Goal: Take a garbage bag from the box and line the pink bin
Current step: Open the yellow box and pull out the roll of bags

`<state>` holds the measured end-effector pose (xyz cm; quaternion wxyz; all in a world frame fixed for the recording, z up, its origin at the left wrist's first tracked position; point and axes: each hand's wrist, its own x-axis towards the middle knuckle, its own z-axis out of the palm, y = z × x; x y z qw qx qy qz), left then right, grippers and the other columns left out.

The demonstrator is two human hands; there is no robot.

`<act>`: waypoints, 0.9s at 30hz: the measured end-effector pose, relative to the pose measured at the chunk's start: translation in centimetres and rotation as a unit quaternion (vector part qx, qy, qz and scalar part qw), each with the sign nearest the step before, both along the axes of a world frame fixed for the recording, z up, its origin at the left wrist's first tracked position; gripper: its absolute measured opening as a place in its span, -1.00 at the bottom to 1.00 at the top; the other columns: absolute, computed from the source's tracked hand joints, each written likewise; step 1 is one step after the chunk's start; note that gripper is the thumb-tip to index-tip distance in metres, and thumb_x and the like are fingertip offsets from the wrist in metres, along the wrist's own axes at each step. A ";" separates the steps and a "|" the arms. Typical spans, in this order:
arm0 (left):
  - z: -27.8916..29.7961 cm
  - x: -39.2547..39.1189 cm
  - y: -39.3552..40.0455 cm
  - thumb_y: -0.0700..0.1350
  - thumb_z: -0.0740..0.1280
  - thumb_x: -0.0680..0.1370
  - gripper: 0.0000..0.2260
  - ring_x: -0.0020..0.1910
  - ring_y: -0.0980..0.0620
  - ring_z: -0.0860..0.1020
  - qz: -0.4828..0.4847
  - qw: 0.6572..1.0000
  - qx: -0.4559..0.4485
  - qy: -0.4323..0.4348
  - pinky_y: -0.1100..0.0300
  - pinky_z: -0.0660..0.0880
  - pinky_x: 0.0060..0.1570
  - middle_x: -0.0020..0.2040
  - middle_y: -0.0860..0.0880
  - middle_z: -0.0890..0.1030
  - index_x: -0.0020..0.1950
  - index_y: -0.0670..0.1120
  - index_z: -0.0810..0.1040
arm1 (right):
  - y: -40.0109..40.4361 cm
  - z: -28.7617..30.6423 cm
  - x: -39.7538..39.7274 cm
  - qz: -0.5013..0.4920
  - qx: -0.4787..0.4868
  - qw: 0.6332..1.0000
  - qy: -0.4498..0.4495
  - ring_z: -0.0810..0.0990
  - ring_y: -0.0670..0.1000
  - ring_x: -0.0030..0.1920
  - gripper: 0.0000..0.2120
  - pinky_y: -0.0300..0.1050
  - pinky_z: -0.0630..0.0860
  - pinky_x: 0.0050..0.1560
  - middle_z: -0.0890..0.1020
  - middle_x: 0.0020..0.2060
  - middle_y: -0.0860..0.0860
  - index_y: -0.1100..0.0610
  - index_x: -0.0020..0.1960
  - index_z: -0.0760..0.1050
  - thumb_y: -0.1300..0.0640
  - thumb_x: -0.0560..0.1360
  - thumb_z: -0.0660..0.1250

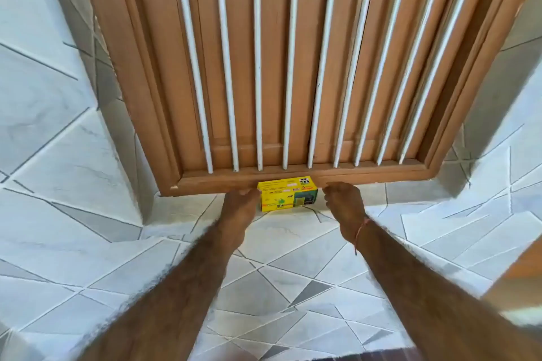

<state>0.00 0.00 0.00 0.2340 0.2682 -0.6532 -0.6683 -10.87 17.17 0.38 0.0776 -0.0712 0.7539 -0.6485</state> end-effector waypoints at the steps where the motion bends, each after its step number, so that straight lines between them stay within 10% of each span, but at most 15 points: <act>1: -0.2 -0.9 0.1 -0.07 0.27 0.34 -0.70 0.04 -0.08 0.63 0.013 1.000 -0.012 0.008 -0.04 0.57 0.08 -0.01 -0.13 0.69 0.01 -0.12 0.62 | 0.0 0.1 -0.7 -0.002 0.016 1.000 0.022 0.54 0.06 -0.21 -0.81 0.00 0.48 -0.06 0.61 -0.32 -0.02 0.03 -0.35 0.57 0.10 0.42 0.31; 10: -0.4 -3.0 2.6 -0.15 0.39 0.49 -0.95 -0.25 0.04 0.47 0.139 0.989 -0.044 0.023 0.19 0.41 -0.22 -0.26 0.01 0.58 -0.14 -0.09 0.63 | -1.3 -1.5 -2.3 0.068 -0.040 0.997 0.022 0.66 0.15 -0.02 -0.79 0.22 0.56 0.13 0.72 -0.11 0.17 0.13 -0.10 0.68 0.05 0.45 0.32; 20: 1.8 2.3 2.3 -0.25 0.50 0.39 -0.67 -0.04 -0.10 0.60 0.117 0.974 0.118 0.153 -0.09 0.57 0.08 0.02 -0.11 0.59 0.14 -0.16 0.58 | -1.3 0.7 3.5 0.114 -0.278 0.950 -0.087 0.58 0.07 -0.01 -0.67 0.05 0.50 0.16 0.62 -0.01 0.15 0.26 0.21 0.50 0.16 0.49 0.36; 27: 2.0 7.3 3.1 -0.17 0.44 0.47 -0.78 -0.05 -0.08 0.63 0.051 0.983 0.125 0.123 0.05 0.58 -0.06 -0.02 -0.11 0.69 0.11 -0.10 0.61 | -2.5 0.7 9.6 -0.027 -0.258 0.966 -0.005 0.58 -0.05 -0.21 -0.80 -0.13 0.53 -0.08 0.63 -0.22 0.04 0.10 -0.11 0.59 0.14 0.61 0.22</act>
